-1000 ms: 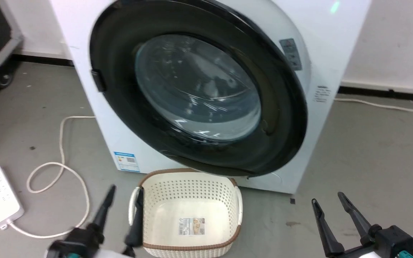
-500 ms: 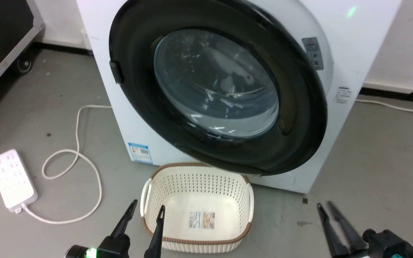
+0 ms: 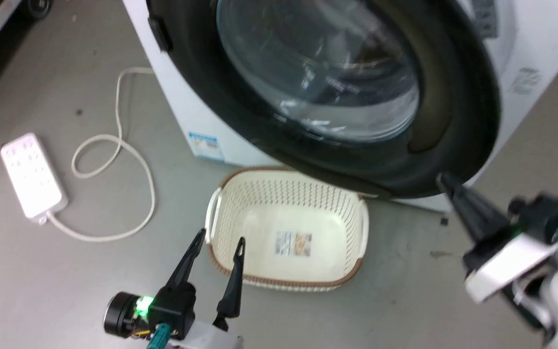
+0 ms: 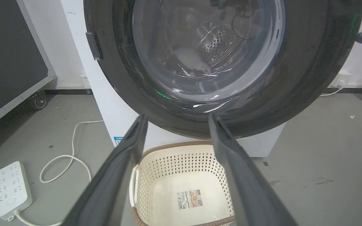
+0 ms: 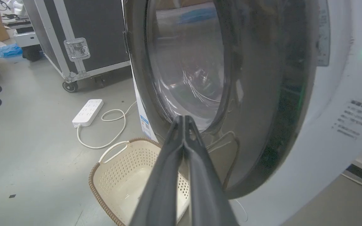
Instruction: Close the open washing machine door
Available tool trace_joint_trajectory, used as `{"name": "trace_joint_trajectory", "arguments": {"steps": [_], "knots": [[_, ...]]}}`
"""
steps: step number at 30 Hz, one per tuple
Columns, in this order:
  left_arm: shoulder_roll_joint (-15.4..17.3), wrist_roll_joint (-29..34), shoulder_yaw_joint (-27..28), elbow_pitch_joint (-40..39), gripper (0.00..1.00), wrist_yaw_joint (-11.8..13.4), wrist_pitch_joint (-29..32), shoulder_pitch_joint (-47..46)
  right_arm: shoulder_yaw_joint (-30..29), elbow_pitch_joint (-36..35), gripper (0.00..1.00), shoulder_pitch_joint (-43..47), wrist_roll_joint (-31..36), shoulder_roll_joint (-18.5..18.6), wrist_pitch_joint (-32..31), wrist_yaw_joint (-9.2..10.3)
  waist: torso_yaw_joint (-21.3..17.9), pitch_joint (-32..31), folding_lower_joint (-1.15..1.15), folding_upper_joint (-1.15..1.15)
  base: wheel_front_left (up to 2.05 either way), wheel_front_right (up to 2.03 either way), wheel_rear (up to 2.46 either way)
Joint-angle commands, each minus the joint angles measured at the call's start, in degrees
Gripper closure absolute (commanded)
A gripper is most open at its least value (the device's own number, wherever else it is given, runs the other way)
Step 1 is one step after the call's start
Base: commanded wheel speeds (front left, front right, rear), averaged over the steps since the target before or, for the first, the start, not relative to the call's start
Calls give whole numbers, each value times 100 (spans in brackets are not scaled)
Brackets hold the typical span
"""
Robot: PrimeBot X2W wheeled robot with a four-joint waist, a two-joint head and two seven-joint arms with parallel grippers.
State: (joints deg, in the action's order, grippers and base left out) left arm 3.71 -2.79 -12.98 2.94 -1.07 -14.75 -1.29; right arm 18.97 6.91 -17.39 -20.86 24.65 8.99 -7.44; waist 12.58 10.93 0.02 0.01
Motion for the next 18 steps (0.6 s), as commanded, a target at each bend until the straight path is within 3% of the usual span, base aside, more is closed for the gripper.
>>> {"name": "trace_joint_trajectory", "arguments": {"steps": [1,8,14,18], "knots": [[-32,-30,-49,-29,0,67,-25,-130,128,103,100,-365,-184,235,-88,-5,178,284,-2,-1,0,0,0],[-68,-110,-217,-25,0,199,-25,-308,399,662,100,-1488,-1002,816,-349,-5,408,587,-2,-1,0,0,0],[-80,-227,-415,-40,0,363,-25,-440,148,1496,100,-2485,-1744,1023,-723,-5,582,791,-2,-1,0,0,0],[-81,-280,-460,-42,0,427,-25,-474,62,1854,100,-2773,-1783,1020,-805,-5,612,816,-2,-1,0,0,0]]}}
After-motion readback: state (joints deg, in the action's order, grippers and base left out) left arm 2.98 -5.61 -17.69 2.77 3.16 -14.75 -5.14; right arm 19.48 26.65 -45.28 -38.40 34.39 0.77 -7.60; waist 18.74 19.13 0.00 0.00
